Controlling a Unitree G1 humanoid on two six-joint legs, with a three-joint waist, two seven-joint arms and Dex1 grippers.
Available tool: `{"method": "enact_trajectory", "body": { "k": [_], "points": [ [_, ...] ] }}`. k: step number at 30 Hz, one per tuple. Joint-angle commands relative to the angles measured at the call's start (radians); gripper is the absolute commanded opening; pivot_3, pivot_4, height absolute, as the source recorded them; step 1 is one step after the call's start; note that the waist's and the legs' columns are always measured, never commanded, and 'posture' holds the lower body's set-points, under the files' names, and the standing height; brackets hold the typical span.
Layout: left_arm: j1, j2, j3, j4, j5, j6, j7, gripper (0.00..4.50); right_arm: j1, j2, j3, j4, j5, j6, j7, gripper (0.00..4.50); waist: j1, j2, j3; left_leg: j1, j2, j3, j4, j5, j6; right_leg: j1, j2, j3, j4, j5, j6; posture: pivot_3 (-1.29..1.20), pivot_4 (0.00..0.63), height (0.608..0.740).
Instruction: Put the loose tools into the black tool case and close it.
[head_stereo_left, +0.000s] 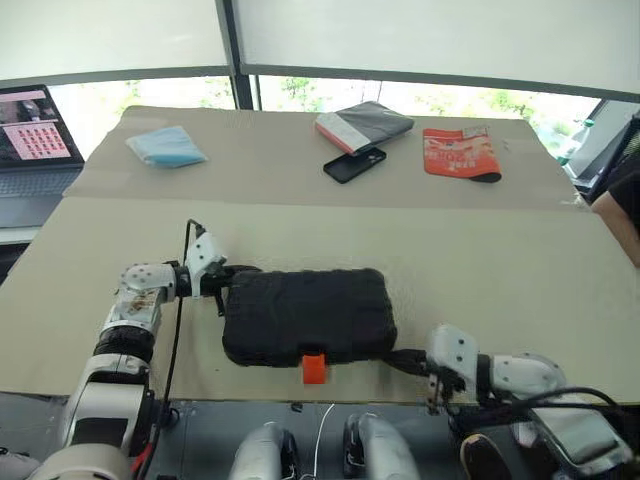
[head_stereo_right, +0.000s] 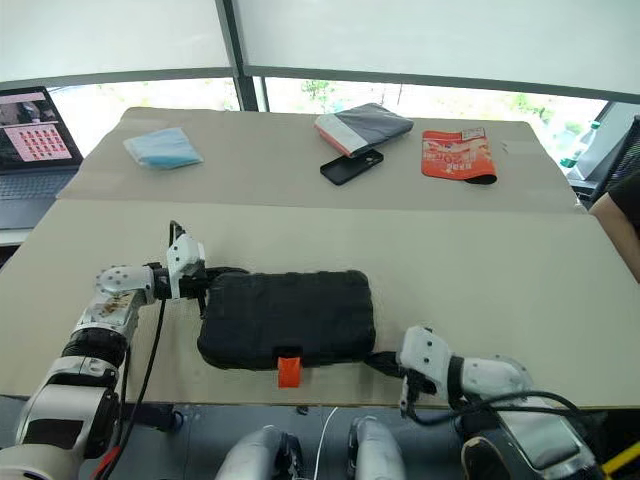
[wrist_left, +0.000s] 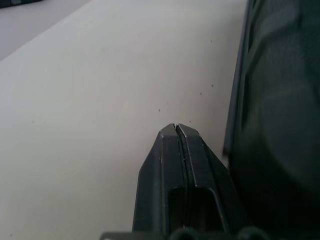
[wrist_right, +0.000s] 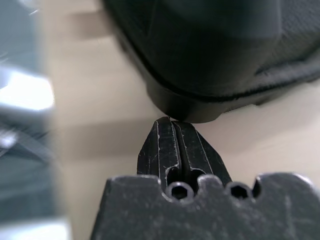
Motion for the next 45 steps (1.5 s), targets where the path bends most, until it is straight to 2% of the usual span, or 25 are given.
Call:
{"method": "enact_trajectory", "body": {
  "k": [1,8,11,14,19,22,27,34,40,42,45],
  "points": [
    [0.063,0.007,0.019,-0.098,-0.033,0.024,0.000,0.07,-0.121,0.082,0.001,0.102,-0.057,-0.045,-0.063,0.00,-0.005,0.000,0.000,0.000,0.000,0.000,0.000,0.000,0.000,0.000,-0.001,0.000,0.000,0.000,0.000,0.00,0.150,0.740],
    [0.178,0.022,0.103,-0.285,-0.104,0.160,0.099,0.07,-0.261,0.166,-0.026,0.278,-0.109,-0.099,-0.098,0.00,-0.004,0.000,0.000,0.001,0.001,0.000,0.000,0.001,-0.002,0.000,-0.001,0.002,0.002,0.000,-0.001,0.00,0.150,0.740],
    [0.177,0.037,0.159,-0.366,-0.157,0.239,0.156,0.07,-0.267,0.147,-0.051,0.291,-0.099,-0.110,-0.073,0.00,0.003,0.000,0.000,0.000,0.000,0.001,0.000,0.001,-0.002,0.000,0.001,-0.001,0.002,0.000,-0.002,0.00,0.150,0.740],
    [0.107,0.052,0.179,-0.438,-0.218,0.315,0.141,0.07,-0.211,0.101,-0.091,0.246,-0.061,-0.107,-0.024,0.00,0.009,0.000,0.000,-0.001,-0.001,0.001,0.000,0.001,-0.002,0.000,0.000,-0.001,0.001,0.000,-0.001,0.00,0.150,0.740],
    [0.065,0.048,0.069,-0.585,-0.229,0.406,0.058,0.07,-0.123,0.100,-0.153,0.175,0.008,-0.076,-0.021,0.00,0.018,0.001,0.000,-0.001,-0.002,0.000,0.000,0.001,-0.002,0.001,0.000,-0.001,0.000,0.001,0.000,0.00,0.150,0.740],
    [0.084,0.028,-0.007,-0.644,-0.202,0.473,0.073,0.07,-0.099,0.115,-0.169,0.124,0.017,-0.090,-0.037,0.00,0.007,0.001,-0.001,0.002,-0.002,0.001,0.000,0.001,-0.002,0.002,0.002,0.002,0.002,0.001,0.000,0.00,0.150,0.740],
    [0.109,0.004,-0.100,-0.616,-0.122,0.473,0.099,0.07,0.002,0.138,-0.225,0.034,0.087,-0.130,-0.025,0.00,0.003,0.002,-0.001,0.004,-0.001,0.001,-0.002,0.003,-0.005,0.002,0.004,0.002,0.002,0.000,0.000,0.00,0.150,0.740],
    [0.127,-0.039,-0.186,-0.615,-0.065,0.554,0.144,0.07,0.165,0.100,-0.273,-0.189,0.191,0.010,-0.024,0.00,0.023,0.011,-0.007,0.007,-0.002,0.001,-0.003,0.000,-0.002,0.005,0.000,0.004,0.002,0.000,0.000,0.00,0.150,0.740],
    [0.147,-0.042,-0.229,-0.614,-0.039,0.553,0.132,0.07,0.199,0.063,-0.206,-0.314,0.230,0.103,-0.007,0.00,0.024,0.018,-0.020,0.009,-0.002,0.000,-0.003,-0.003,0.002,0.007,0.000,0.004,0.000,0.000,0.000,0.00,0.150,0.740],
    [0.155,-0.035,-0.241,-0.623,-0.030,0.549,0.119,0.07,0.183,0.078,-0.177,-0.314,0.221,0.120,-0.022,0.00,0.025,0.018,-0.022,0.011,-0.002,0.000,-0.003,-0.006,0.006,0.009,0.000,0.004,0.000,-0.001,-0.001,0.00,0.150,0.740],
    [0.166,-0.031,-0.239,-0.637,-0.032,0.557,0.121,0.07,0.144,0.112,-0.136,-0.285,0.193,0.130,-0.053,0.00,0.025,0.017,-0.025,0.013,-0.002,-0.001,-0.004,-0.009,0.001,0.011,-0.001,0.003,-0.001,-0.004,-0.006,0.00,0.150,0.740]
  ]
}}
